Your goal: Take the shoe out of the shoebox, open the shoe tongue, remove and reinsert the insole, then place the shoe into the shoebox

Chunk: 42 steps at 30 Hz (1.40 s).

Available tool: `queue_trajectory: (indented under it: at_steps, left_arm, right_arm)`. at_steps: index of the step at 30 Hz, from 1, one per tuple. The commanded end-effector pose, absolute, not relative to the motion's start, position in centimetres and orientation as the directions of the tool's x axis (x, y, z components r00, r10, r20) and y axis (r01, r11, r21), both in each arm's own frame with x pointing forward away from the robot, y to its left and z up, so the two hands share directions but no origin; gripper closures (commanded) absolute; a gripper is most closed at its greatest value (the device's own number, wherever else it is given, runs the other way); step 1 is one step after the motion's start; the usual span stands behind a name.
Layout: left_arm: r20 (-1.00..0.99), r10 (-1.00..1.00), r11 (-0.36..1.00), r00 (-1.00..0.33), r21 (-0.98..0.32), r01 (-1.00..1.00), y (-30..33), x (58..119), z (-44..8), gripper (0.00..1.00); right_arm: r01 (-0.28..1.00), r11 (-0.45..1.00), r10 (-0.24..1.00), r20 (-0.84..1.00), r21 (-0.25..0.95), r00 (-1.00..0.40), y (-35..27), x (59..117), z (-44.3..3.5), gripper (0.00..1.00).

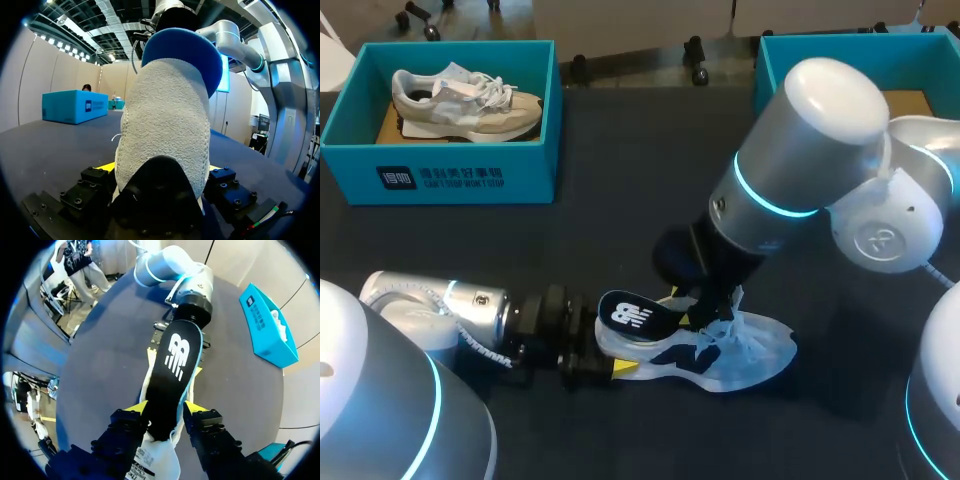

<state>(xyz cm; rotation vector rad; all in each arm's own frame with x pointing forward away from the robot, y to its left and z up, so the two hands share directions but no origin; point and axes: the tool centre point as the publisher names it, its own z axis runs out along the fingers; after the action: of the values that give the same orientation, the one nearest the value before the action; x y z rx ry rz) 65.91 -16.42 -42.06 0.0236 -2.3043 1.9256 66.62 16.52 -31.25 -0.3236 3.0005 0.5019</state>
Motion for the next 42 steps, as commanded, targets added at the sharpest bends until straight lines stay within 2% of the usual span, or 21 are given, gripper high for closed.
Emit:
queue_trajectory:
  at_steps: [1,6,8,9,12,15,16,17,30,39,41,42]
  left_arm:
    - [0.117,0.076,0.183,-0.990,-0.978,-0.101,-16.5,66.0,-42.2,1.00]
    - [0.117,0.076,0.183,-0.990,-0.978,-0.101,-16.5,66.0,-42.2,1.00]
    - [0.117,0.076,0.183,-0.990,-0.978,-0.101,-16.5,66.0,-42.2,1.00]
    - [0.117,0.076,0.183,-0.990,-0.978,-0.101,-16.5,66.0,-42.2,1.00]
    - [0.117,0.076,0.183,-0.990,-0.978,-0.101,-16.5,66.0,-42.2,1.00]
    - [0.117,0.076,0.183,-0.990,-0.978,-0.101,-16.5,66.0,-42.2,1.00]
    - [0.117,0.076,0.183,-0.990,-0.978,-0.101,-16.5,66.0,-42.2,1.00]
    - [0.117,0.076,0.183,-0.990,-0.978,-0.101,-16.5,66.0,-42.2,1.00]
    - [0.117,0.076,0.183,-0.990,-0.978,-0.101,-16.5,66.0,-42.2,1.00]
    - [0.117,0.076,0.183,-0.990,-0.978,-0.101,-16.5,66.0,-42.2,1.00]
    - [0.117,0.076,0.183,-0.990,-0.978,-0.101,-16.5,66.0,-42.2,1.00]
    - [0.117,0.076,0.183,-0.990,-0.978,-0.101,-16.5,66.0,-42.2,1.00]
  right_arm:
    - [-0.227,0.916,-0.206,-0.097,0.330,-0.974,16.0,67.0,-30.7,0.58]
    - [-0.241,0.901,-0.238,-0.053,0.361,-0.970,16.7,67.9,-30.0,0.60]
    - [-0.244,0.895,-0.250,-0.033,0.373,-0.968,17.0,68.3,-29.8,0.53]
    - [-0.244,0.891,-0.258,-0.014,0.383,-0.966,17.3,68.5,-29.8,0.52]
    - [-0.249,0.880,-0.283,0.025,0.405,-0.959,18.1,69.2,-29.9,0.59]
    - [-0.249,0.856,-0.308,0.060,0.452,-0.949,18.7,69.6,-30.2,0.55]
    - [-0.240,0.843,-0.310,0.071,0.482,-0.948,18.7,69.6,-30.3,0.23]
    - [-0.202,0.861,-0.279,0.102,0.467,-0.955,18.7,69.7,-30.3,0.00]
    - [-0.202,0.861,-0.279,0.102,0.467,-0.955,18.7,69.7,-30.3,0.00]
    - [-0.096,0.815,-0.289,0.257,0.572,-0.922,18.2,70.2,-29.0,0.00]
    - [-0.065,0.818,-0.284,0.302,0.571,-0.910,18.3,70.2,-29.0,0.32]
    - [-0.044,0.820,-0.274,0.325,0.570,-0.905,18.3,70.2,-29.1,0.45]
